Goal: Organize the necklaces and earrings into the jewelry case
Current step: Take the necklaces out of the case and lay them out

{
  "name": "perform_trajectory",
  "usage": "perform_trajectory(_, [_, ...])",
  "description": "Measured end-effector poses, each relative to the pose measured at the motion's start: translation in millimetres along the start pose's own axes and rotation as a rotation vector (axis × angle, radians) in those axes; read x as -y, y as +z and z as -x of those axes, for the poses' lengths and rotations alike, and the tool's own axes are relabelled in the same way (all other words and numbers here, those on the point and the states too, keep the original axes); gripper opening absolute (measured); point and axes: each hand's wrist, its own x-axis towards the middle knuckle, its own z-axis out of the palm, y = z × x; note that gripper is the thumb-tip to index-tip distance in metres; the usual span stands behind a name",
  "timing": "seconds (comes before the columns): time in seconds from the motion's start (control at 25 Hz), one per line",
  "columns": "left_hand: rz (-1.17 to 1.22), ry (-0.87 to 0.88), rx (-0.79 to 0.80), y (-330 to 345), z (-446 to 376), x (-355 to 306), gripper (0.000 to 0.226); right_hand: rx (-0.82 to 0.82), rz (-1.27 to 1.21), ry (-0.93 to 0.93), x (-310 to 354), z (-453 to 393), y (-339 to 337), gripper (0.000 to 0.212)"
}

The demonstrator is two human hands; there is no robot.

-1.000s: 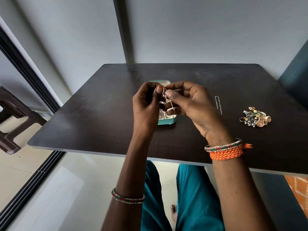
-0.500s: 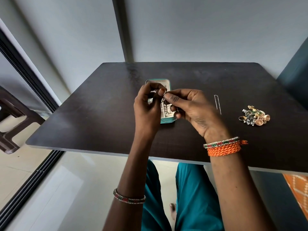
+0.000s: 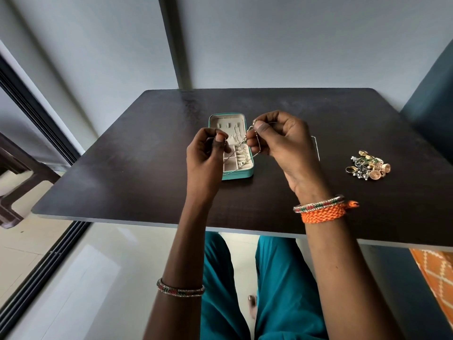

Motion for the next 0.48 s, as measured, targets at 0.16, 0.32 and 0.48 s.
perform_trajectory(0.16, [-0.067, 0.009, 0.138, -1.4, 2.2, -2.1, 0.010, 0.114, 0.092, -0.042, 6.3, -1.1, -1.6, 0.010])
perform_trajectory(0.32, [-0.088, 0.112, 0.135, -0.5, 2.0, -3.8, 0.010, 0.190, 0.230, -0.131, 16.8, -4.8, 0.7, 0.011])
perform_trajectory(0.48, [-0.258, 0.108, -0.015, -3.1, -3.9, 1.9, 0.019, 0.110, 0.185, -0.136, 16.8, -5.9, -1.0, 0.014])
